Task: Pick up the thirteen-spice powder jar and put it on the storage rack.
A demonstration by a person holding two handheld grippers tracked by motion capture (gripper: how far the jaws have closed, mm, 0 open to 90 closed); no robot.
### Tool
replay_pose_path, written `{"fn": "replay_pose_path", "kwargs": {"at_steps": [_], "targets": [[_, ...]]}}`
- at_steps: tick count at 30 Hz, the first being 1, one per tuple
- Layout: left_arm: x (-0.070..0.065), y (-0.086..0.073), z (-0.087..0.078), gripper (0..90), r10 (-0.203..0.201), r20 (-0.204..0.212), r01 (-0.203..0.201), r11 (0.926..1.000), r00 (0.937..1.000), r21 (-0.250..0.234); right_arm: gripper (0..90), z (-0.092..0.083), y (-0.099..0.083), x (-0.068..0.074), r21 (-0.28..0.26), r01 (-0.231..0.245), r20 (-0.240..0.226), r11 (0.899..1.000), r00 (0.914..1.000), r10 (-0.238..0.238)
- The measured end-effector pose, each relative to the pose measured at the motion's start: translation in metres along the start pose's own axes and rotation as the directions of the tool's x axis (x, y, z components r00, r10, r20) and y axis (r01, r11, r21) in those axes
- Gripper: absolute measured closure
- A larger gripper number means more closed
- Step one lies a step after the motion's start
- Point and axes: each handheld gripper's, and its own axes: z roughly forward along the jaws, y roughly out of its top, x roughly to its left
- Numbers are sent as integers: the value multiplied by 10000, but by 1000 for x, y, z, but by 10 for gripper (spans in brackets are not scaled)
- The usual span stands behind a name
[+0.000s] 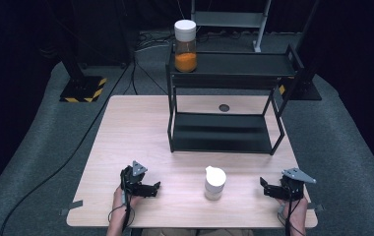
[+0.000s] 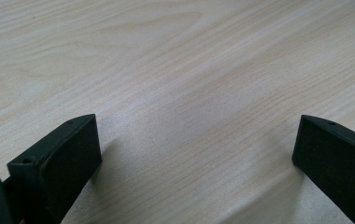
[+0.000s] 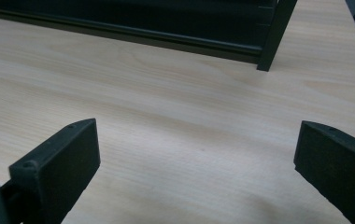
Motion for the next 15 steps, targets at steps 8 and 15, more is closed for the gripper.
{"fn": "replay_pose_path", "kwargs": {"at_steps": [8,15], "targets": [[0,0,0,14,26,5,-26,10000,10000,-12,0,-16,-11,38,69,-162,-337,9998,9993,164],[0,0,0,16,21,2,-21,10000,10000,-15,0,-28,-10,73,-65,543,-1167,9985,9917,-547]]}}
